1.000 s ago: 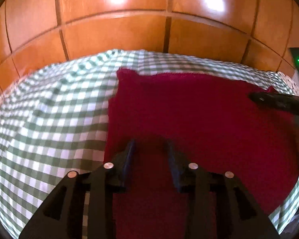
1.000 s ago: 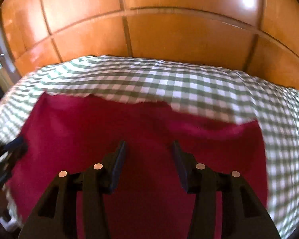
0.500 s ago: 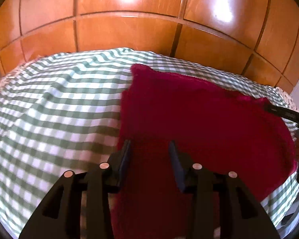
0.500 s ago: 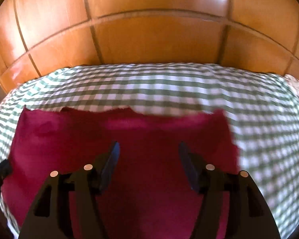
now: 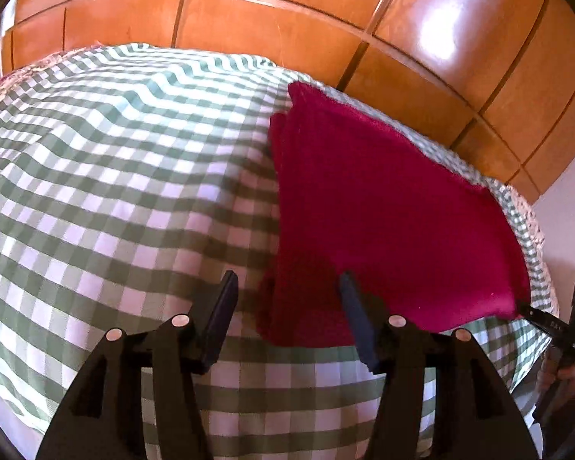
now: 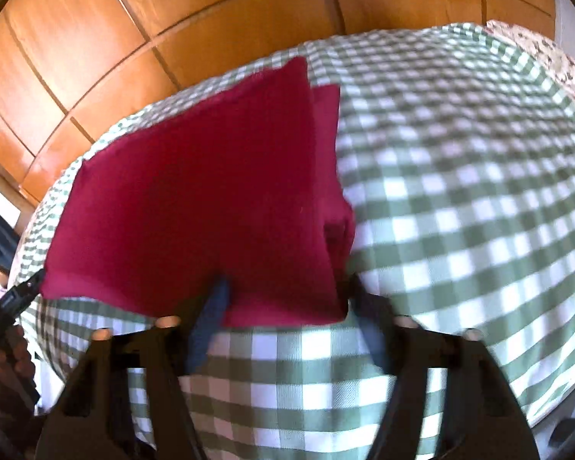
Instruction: Fold small clothes
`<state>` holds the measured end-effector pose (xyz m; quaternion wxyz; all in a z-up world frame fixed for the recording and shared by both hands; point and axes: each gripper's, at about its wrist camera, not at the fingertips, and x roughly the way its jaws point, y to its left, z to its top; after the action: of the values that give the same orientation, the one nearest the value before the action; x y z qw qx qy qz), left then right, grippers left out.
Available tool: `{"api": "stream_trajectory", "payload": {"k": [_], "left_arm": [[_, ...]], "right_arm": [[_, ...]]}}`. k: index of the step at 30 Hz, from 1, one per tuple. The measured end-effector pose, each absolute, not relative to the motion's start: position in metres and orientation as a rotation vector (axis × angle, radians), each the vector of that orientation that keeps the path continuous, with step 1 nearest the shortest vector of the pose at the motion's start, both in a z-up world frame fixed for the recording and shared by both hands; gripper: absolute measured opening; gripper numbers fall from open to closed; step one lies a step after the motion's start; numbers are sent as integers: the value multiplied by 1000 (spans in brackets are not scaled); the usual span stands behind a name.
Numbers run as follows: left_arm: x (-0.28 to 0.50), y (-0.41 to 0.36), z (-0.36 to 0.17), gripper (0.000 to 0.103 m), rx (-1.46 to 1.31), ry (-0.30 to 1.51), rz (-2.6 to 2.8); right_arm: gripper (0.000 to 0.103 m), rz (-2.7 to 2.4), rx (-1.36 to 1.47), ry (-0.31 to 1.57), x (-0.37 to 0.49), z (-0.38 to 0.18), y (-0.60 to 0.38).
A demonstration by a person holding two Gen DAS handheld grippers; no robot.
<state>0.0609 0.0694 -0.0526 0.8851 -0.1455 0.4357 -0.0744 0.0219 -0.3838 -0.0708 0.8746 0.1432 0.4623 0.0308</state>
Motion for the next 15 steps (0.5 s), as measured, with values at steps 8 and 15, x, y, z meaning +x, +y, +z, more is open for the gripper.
{"api": "stream_trajectory", "payload": {"k": [8,15], "left_arm": [[66,59,-53,9,-125,933,-173],[54,39,-16,21,-97,824,-175]], "right_arm": [[19,54,229,930,23,-52,-387],[43,-26,154,877,13,-40,-377]]}}
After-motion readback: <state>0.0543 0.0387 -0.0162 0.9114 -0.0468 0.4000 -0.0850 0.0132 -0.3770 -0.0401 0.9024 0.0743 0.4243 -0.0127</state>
